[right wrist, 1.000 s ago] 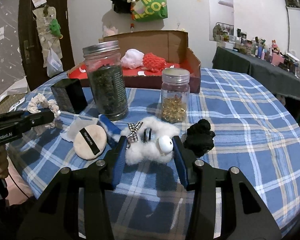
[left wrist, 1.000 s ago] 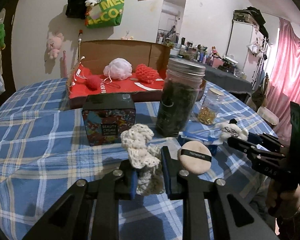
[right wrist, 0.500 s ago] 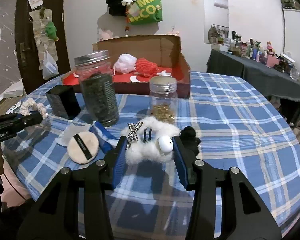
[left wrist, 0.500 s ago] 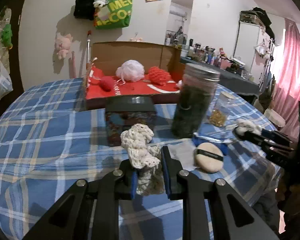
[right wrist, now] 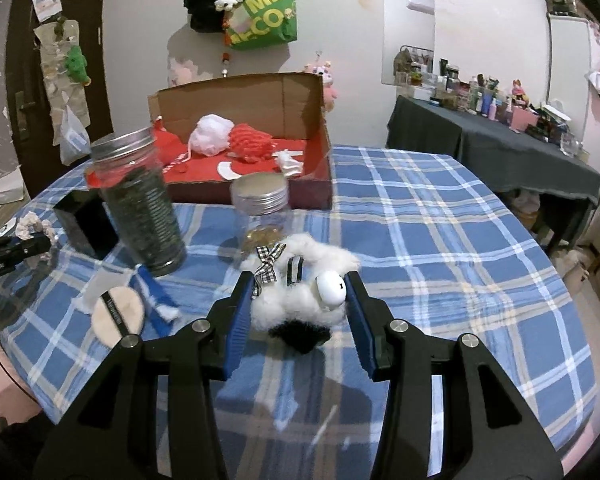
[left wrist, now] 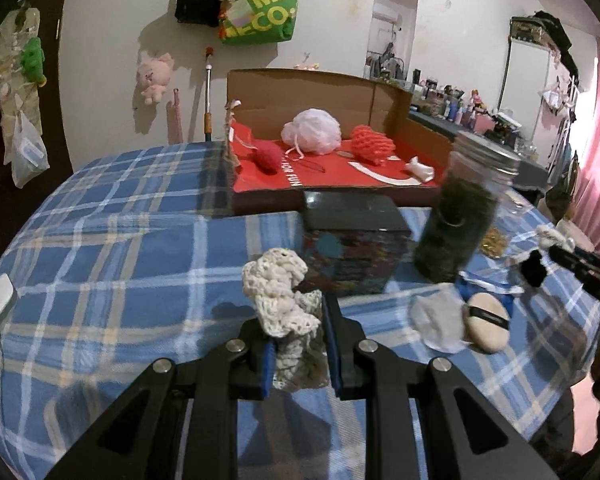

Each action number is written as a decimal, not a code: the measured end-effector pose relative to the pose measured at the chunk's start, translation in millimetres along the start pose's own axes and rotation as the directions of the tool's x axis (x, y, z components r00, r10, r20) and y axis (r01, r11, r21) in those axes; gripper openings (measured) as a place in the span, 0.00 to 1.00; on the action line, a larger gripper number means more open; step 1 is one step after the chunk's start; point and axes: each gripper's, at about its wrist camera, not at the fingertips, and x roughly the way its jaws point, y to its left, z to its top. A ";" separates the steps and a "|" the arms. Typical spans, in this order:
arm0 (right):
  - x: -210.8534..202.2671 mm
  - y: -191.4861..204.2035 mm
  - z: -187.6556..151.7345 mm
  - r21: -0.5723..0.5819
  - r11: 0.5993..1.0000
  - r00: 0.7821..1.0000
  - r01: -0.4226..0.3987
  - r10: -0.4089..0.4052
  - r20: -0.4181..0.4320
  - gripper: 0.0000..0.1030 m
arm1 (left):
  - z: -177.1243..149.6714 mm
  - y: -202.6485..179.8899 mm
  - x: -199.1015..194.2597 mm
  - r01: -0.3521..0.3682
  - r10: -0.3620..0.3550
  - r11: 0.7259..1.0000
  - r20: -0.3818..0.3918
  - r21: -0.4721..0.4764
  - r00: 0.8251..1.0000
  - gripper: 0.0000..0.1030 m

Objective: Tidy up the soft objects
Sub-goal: 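Carry the scrunchie and fluffy bow clip in both tools over the box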

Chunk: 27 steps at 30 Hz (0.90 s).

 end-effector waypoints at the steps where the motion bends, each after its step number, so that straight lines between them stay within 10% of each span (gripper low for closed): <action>1: 2.1 -1.6 1.6 0.000 1.000 1.000 0.002 -0.002 -0.005 0.42 | 1.9 2.2 1.9 -0.005 0.005 1.000 -0.002 0.005 1.000 0.21; 27: 73.7 -49.4 66.9 0.054 0.986 0.969 -0.157 0.164 -0.183 0.42 | 61.4 35.0 43.8 0.079 -0.068 0.984 -0.074 0.158 0.995 0.21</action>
